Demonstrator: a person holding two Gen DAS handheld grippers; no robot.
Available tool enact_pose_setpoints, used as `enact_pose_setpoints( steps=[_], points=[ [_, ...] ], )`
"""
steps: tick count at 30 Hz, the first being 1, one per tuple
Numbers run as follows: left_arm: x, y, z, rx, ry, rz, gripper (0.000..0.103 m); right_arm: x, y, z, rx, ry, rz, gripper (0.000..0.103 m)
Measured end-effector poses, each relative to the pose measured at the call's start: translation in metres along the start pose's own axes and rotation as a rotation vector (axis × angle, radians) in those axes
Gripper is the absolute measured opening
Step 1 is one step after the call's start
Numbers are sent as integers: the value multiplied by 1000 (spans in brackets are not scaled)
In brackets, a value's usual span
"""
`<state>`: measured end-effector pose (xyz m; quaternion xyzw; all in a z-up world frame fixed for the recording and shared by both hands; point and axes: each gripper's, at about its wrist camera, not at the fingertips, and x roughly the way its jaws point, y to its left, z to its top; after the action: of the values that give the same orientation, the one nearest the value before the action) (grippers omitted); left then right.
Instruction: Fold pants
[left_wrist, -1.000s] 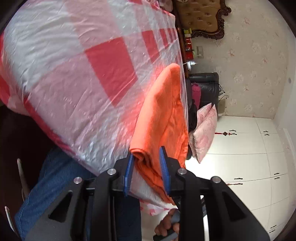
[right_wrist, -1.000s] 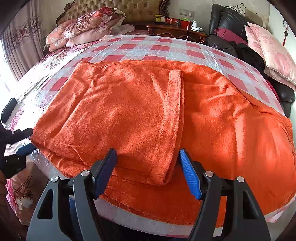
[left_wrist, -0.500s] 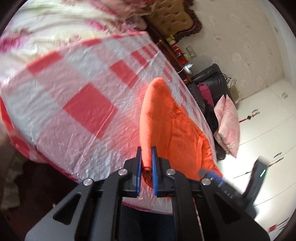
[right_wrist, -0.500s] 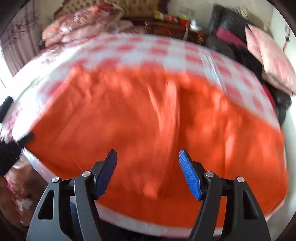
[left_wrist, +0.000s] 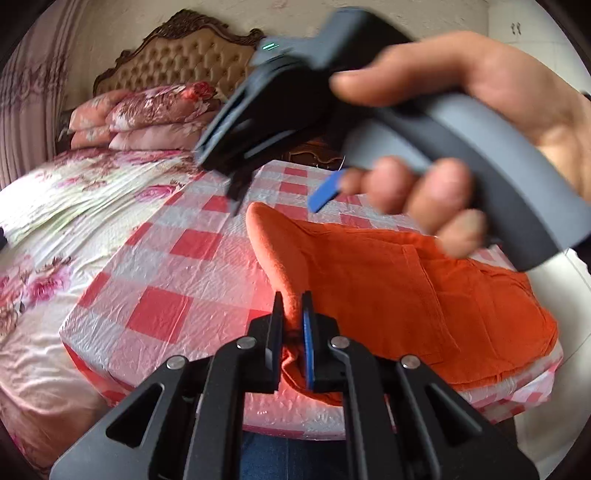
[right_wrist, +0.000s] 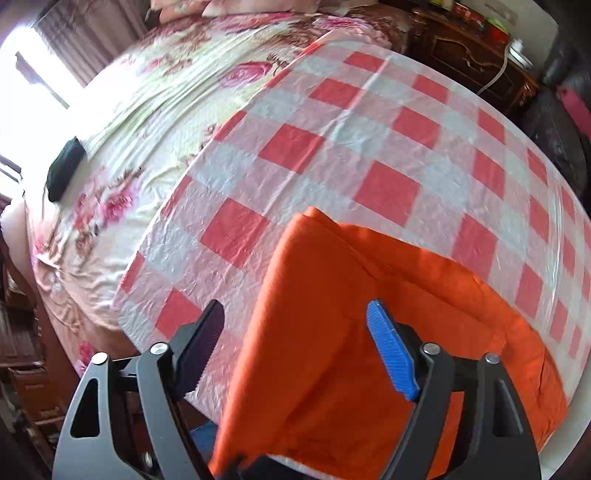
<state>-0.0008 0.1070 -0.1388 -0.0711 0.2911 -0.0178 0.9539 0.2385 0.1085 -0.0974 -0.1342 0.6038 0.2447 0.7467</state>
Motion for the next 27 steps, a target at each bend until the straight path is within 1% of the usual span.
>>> enact_pose_setpoints(
  steps=[2,4,6,7,8,9,10,11,12,14,16,18,19,20,23,25,26,27],
  points=[
    [-1,-6,0,34,-14,5,9,10,9,2,-26,11,-31,80],
    [-3,-13,1,68,-25,13,9,15,16,-1,-59,-1,-101,80],
    [-9,-21,1,101,-41,15,9,19,17,-6,-62,-4,-124,79],
    [-10,-24,1,116,-50,17,9,20,16,-8,-68,-7,-129,68],
    [-13,-28,2,131,-60,18,9,20,15,-11,-75,-19,-139,54],
    [-17,-31,3,141,-70,16,8,20,11,-13,-65,-21,-141,30],
    [-20,-33,5,143,-76,9,8,18,4,-13,-38,-19,-116,21],
    [-25,-35,9,145,-87,-3,8,9,-7,-14,-3,-28,-52,16],
    [-31,-40,14,157,-105,-18,8,-3,-17,-15,14,-50,-15,12],
    [-44,-59,26,196,-152,-42,8,-39,-38,-21,37,-123,20,12],
    [-57,-87,40,250,-207,-95,8,-75,-68,-34,71,-187,72,12],
    [-65,-124,45,322,-246,-148,8,-104,-101,-50,118,-235,114,12],
    [-67,-143,45,355,-253,-176,8,-121,-128,-65,160,-265,139,12],
    [-66,-165,43,396,-260,-200,8,-131,-146,-75,186,-281,149,12],
    [-57,-232,21,518,-273,-253,8,-149,-219,-122,287,-321,156,12],
    [-44,-271,-2,584,-262,-269,8,-143,-257,-148,345,-322,169,12],
    [-37,-290,-16,624,-262,-265,8,-132,-284,-167,384,-317,192,12],
    [-30,-309,-33,672,-274,-249,8,-122,-302,-180,409,-313,206,12]
  ],
)
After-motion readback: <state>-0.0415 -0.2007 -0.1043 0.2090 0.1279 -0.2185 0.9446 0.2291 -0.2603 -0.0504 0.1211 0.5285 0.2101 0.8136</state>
